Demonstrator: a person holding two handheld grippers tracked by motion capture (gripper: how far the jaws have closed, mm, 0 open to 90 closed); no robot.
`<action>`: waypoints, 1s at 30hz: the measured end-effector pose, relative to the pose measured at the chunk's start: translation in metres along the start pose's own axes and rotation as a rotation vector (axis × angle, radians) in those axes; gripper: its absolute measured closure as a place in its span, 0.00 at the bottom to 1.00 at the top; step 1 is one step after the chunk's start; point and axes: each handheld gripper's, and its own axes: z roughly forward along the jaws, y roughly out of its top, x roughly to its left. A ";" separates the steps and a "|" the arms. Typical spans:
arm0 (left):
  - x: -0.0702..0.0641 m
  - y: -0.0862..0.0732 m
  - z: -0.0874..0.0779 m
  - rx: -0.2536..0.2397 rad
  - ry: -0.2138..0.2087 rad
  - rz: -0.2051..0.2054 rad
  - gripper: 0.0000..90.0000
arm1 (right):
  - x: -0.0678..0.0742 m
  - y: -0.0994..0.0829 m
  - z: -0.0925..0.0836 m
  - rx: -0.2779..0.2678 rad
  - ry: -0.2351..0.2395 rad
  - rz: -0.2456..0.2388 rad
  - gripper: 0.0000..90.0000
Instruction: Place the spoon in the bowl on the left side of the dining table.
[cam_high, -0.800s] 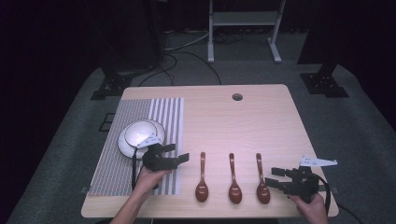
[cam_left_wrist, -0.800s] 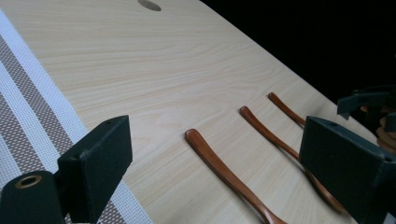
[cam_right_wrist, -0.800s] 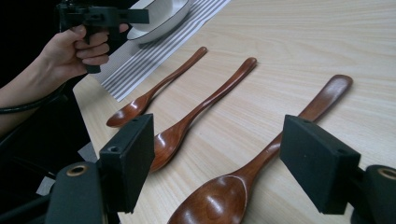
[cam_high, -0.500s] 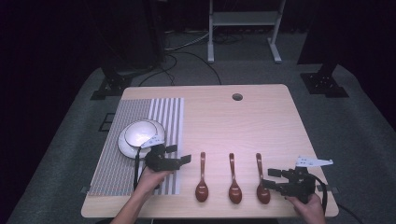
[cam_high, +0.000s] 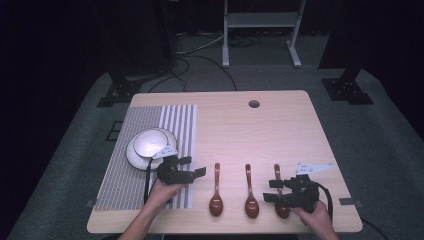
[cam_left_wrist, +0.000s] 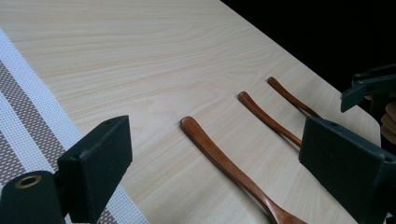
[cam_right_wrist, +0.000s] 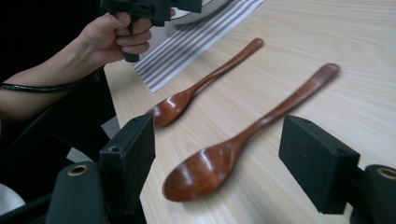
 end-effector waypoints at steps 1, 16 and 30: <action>0.000 0.000 0.000 0.002 0.004 0.002 0.10 | 0.001 0.002 0.003 0.002 0.010 -0.003 0.29; 0.002 0.000 0.000 0.003 0.012 0.002 0.10 | 0.030 0.025 0.057 0.152 0.120 -0.078 0.40; 0.001 0.000 0.001 0.013 0.020 -0.004 0.10 | 0.049 0.041 0.113 0.369 0.165 -0.162 0.79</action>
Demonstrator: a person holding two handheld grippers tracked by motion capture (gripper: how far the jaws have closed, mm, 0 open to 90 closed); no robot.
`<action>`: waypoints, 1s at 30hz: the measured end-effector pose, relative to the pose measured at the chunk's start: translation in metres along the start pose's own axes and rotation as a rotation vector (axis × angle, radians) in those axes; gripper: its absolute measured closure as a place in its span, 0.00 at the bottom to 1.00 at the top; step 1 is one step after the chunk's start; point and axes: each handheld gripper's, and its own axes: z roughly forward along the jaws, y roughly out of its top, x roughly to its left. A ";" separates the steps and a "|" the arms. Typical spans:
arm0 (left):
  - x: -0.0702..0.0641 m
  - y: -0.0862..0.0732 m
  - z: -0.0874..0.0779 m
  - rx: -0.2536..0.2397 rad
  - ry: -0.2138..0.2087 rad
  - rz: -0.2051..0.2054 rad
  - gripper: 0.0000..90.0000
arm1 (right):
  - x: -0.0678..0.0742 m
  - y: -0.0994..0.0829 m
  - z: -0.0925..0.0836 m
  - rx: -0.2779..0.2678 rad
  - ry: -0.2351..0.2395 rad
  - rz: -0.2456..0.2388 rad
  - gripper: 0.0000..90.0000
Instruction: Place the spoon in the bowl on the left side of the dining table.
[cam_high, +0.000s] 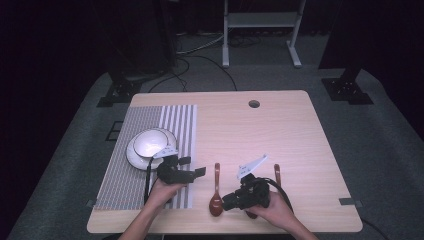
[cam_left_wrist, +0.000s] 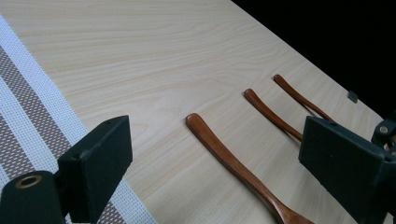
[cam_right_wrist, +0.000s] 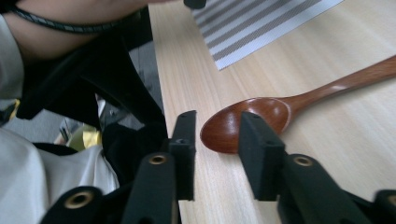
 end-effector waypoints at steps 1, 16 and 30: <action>0.000 0.000 0.000 0.000 0.000 0.001 0.10 | 0.001 0.001 0.003 0.013 -0.004 -0.007 0.81; -0.001 0.000 0.008 0.038 0.002 -0.012 0.10 | 0.002 0.002 0.039 0.126 -0.090 -0.064 0.92; -0.011 0.000 0.026 0.067 -0.012 -0.024 0.10 | 0.019 -0.001 0.043 0.139 -0.209 -0.217 0.93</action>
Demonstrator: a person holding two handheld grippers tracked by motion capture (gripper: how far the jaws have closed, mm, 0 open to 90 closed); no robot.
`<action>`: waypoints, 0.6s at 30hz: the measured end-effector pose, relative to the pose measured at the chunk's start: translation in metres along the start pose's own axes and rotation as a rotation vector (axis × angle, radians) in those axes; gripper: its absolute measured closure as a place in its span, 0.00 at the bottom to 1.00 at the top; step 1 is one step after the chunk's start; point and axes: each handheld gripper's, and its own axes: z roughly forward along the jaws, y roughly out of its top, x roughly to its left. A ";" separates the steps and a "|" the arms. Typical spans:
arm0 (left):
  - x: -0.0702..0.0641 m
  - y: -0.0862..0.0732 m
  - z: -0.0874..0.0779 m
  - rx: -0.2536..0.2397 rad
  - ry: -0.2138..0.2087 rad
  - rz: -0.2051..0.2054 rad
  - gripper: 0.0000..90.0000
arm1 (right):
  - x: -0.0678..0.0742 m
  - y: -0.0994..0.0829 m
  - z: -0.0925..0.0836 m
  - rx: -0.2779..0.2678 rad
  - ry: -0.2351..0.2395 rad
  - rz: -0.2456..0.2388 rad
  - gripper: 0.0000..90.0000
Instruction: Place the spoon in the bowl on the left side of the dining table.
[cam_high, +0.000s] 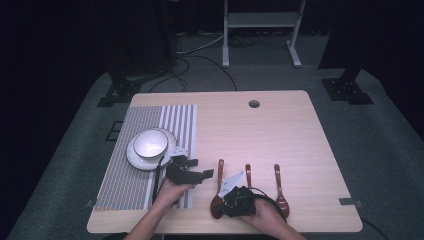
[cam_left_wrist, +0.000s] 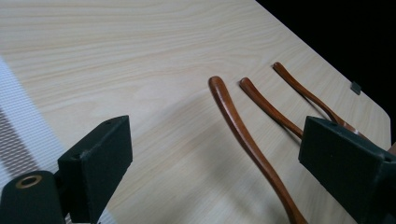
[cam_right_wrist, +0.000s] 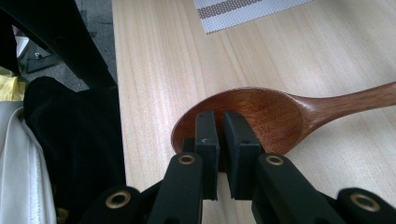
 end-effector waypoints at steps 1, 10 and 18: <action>-0.001 0.000 0.002 0.007 -0.001 0.003 0.10 | 0.000 0.000 0.000 0.000 -0.006 -0.008 0.93; -0.006 0.003 0.019 0.028 0.006 -0.026 0.14 | 0.002 -0.001 0.000 -0.005 -0.017 -0.025 0.93; -0.005 0.007 0.023 0.035 0.032 -0.072 0.23 | 0.006 -0.001 0.000 -0.003 -0.040 -0.053 0.93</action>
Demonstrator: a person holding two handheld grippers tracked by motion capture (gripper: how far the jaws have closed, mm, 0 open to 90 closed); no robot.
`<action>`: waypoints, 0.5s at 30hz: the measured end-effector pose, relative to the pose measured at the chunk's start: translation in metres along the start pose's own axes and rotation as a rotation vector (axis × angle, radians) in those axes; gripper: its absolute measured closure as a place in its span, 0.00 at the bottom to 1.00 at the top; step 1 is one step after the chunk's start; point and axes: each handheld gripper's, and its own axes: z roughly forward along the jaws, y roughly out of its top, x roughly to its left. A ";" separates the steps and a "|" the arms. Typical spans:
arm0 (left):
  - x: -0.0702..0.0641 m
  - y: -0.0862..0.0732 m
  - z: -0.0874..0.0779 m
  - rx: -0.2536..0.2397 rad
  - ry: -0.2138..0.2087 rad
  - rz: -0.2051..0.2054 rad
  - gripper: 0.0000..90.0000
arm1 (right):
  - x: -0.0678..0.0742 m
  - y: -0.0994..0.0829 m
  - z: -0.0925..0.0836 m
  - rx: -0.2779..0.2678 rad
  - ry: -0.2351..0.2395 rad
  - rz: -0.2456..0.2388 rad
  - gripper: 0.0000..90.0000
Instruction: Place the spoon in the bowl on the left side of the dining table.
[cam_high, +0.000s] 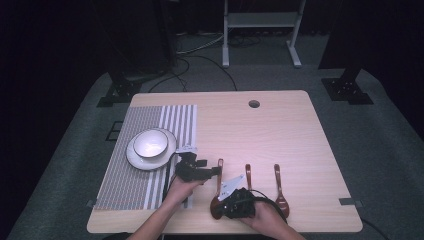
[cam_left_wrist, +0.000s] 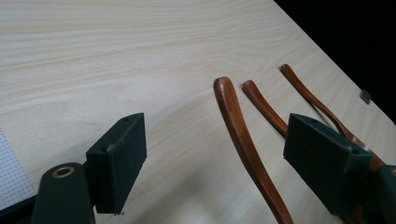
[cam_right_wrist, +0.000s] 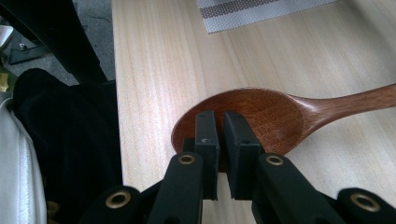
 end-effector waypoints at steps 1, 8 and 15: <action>0.000 0.001 0.001 -0.001 -0.004 -0.002 0.26 | 0.000 0.000 0.000 -0.001 -0.001 -0.001 0.93; 0.001 0.007 0.013 0.004 -0.065 -0.012 0.49 | 0.003 0.000 0.000 0.001 -0.020 -0.028 0.93; -0.002 0.004 0.018 0.003 -0.109 -0.008 0.80 | 0.004 -0.001 0.000 -0.007 -0.031 -0.050 0.93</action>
